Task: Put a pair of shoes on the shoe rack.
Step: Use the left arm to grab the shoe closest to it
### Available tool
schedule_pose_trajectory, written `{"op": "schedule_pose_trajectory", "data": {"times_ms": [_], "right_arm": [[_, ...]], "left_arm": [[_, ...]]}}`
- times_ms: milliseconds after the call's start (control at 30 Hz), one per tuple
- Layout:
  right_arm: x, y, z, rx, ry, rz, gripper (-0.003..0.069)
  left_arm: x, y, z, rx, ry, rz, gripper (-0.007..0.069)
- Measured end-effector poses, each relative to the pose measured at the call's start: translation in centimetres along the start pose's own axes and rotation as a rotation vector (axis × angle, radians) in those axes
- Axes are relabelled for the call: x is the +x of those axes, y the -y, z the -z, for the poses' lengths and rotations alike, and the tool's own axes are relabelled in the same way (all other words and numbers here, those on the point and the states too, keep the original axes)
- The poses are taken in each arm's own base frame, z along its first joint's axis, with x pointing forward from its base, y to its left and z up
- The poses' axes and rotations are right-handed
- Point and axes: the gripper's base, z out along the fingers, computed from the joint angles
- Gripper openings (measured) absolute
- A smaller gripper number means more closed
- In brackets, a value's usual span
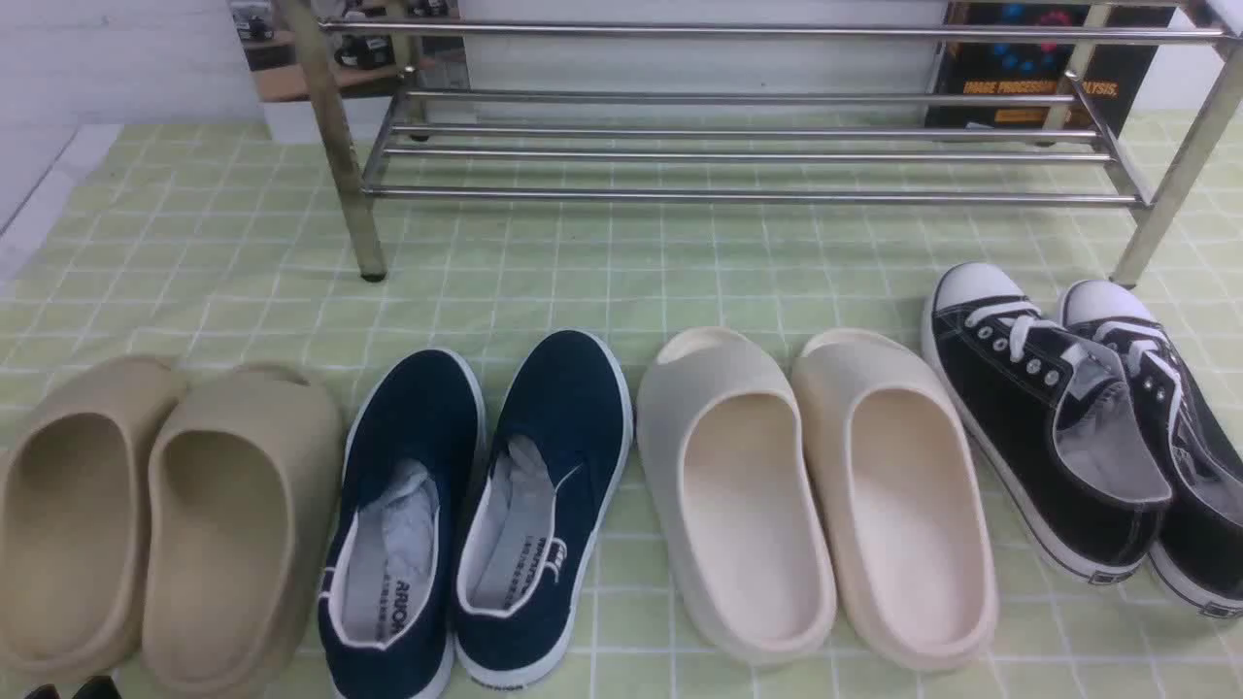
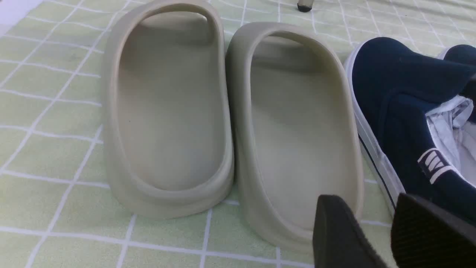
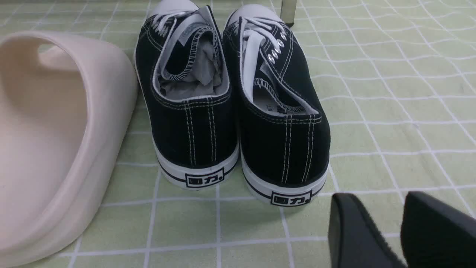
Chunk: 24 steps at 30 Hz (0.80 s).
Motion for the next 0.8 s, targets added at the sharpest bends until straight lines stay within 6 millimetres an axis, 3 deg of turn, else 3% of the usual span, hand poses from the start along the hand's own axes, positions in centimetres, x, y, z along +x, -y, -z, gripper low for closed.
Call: {"op": "schedule_pose_trajectory", "data": {"times_ms": [33,167,200,533,633,667,733,800], "right_arm": [[0.0,0.0,0.0,0.0,0.0,0.0,0.0239],[0.0,0.0,0.0,0.0,0.0,0.0,0.0239],[0.0,0.0,0.0,0.0,0.0,0.0,0.0239],[0.0,0.0,0.0,0.0,0.0,0.0,0.0239],[0.0,0.0,0.0,0.0,0.0,0.0,0.0239],[0.0,0.0,0.0,0.0,0.0,0.0,0.0239],[0.0,0.0,0.0,0.0,0.0,0.0,0.0239],[0.0,0.0,0.0,0.0,0.0,0.0,0.0239]], "left_arm": [[-0.1,0.3,0.0,0.034,0.011,0.091,0.0239],[-0.2,0.4,0.0,0.047,0.014,0.133,0.0239],[-0.3,0.9,0.0,0.103,0.014,0.334,0.0239],[-0.3,1.0,0.1,0.109,0.013,0.357,0.0239],[-0.6,1.7,0.2,0.201,-0.005,0.703,0.0239],[-0.6,1.7,0.2,0.206,-0.005,0.724,0.0239],[-1.0,2.1,0.3,0.265,-0.002,0.932,0.0239],[-1.2,2.1,0.3,0.274,0.006,0.967,0.0239]]}}
